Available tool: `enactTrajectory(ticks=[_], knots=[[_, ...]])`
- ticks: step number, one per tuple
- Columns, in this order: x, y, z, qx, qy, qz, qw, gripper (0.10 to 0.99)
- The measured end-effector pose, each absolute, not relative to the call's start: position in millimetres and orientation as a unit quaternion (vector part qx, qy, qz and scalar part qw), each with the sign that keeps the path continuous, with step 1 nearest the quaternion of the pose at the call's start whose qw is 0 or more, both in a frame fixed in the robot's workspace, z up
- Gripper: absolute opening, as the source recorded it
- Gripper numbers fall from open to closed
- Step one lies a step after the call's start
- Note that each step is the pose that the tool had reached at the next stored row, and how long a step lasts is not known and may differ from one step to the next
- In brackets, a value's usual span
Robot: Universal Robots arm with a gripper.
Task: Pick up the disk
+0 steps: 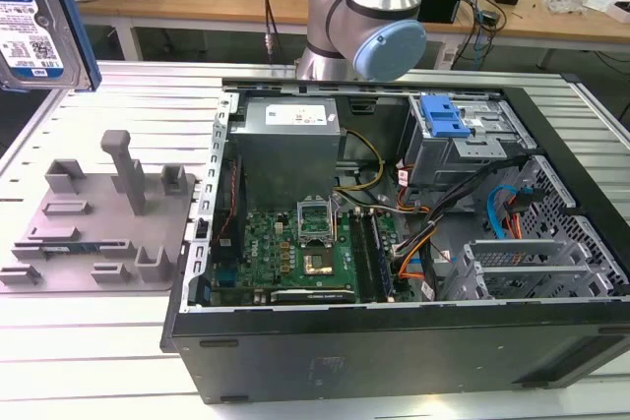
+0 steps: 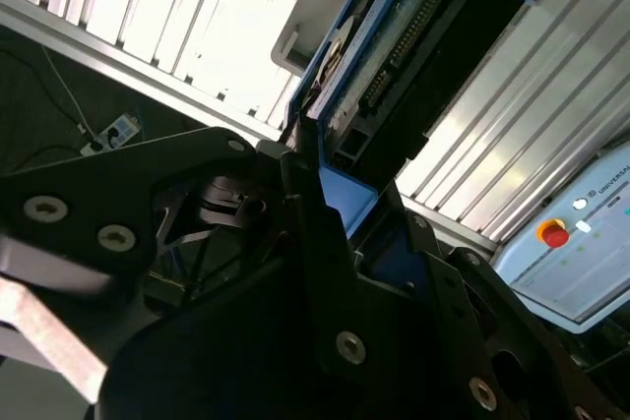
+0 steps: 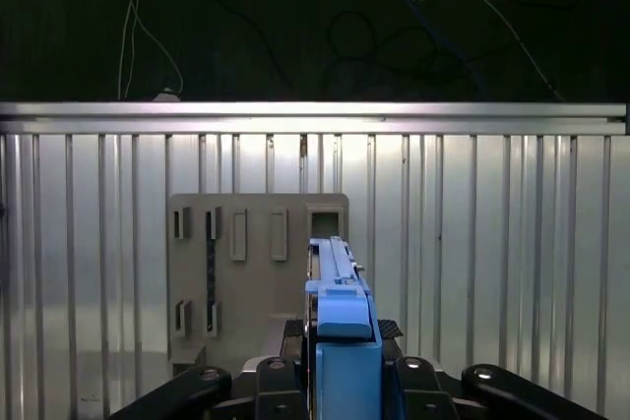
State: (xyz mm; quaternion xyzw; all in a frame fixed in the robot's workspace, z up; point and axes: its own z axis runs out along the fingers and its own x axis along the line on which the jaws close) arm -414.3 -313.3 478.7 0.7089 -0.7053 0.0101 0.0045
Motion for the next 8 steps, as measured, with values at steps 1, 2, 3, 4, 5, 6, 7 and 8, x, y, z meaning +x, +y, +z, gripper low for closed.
enactTrajectory(ticks=[1, 2, 3, 4, 5, 6, 7, 8], knots=[[-414.3, -313.3, 478.8, 0.709, -0.705, 0.01, 0.004, 0.365], [-414.3, -313.3, 478.8, 0.709, -0.705, 0.01, 0.004, 0.365], [-414.3, -313.3, 478.8, 0.709, -0.705, 0.01, 0.004, 0.365], [-414.3, -313.3, 478.9, 0.709, -0.705, 0.01, 0.004, 0.365], [-414.3, -313.3, 479.1, 0.709, -0.705, 0.01, 0.004, 0.365], [-414.3, -313.3, 479.3, 0.709, -0.705, 0.01, 0.004, 0.365], [-414.3, -313.3, 479.4, 0.709, -0.705, 0.01, 0.004, 0.365], [-414.3, -313.3, 479.5, 0.709, -0.705, 0.01, 0.004, 0.365]])
